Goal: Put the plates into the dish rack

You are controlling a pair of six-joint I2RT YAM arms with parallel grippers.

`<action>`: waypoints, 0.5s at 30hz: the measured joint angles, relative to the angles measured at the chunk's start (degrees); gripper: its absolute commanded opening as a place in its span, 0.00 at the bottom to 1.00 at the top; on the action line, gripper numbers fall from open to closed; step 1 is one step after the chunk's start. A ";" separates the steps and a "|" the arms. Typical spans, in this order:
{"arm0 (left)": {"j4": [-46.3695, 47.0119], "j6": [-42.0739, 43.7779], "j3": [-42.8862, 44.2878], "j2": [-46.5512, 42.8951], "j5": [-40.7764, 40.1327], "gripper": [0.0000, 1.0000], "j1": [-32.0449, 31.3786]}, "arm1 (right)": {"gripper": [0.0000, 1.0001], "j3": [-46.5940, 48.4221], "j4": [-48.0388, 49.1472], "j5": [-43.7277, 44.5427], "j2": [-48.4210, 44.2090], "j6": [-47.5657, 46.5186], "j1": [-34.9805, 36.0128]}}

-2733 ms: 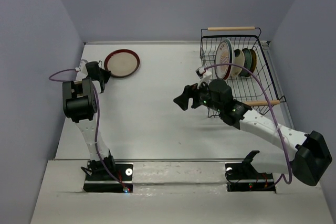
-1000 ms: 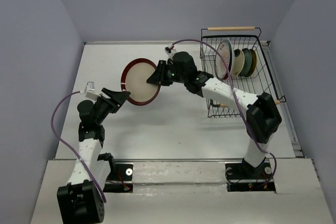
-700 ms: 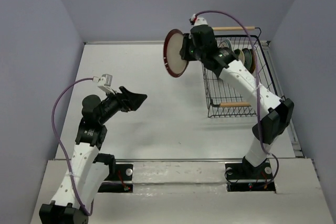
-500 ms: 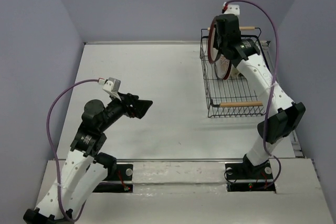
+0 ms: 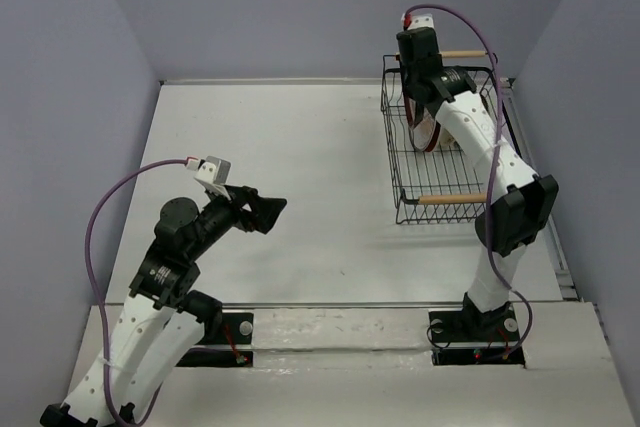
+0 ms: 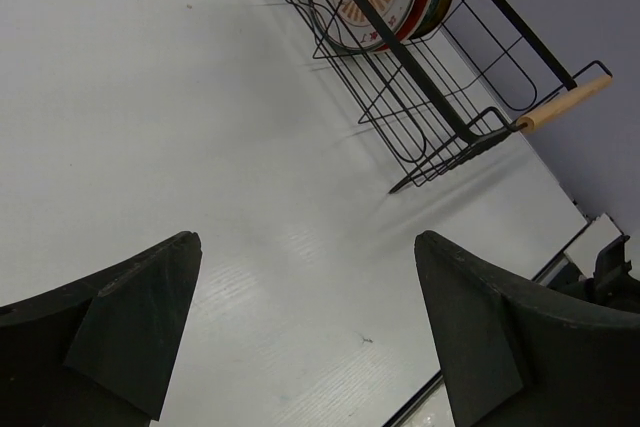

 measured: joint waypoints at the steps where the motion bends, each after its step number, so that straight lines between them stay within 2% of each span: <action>1: 0.02 0.00 -0.02 -0.13 0.00 0.99 0.00 | 0.07 0.02 0.09 -0.20 0.92 -0.22 -0.07; 8: 0.04 0.00 -0.24 -0.24 0.31 0.99 0.00 | 0.07 0.02 0.00 -2.78 8.39 -0.11 -1.68; 15: 0.07 0.00 -0.24 -0.24 0.66 0.99 0.00 | 0.07 0.00 0.20 -6.34 10.21 2.27 -4.81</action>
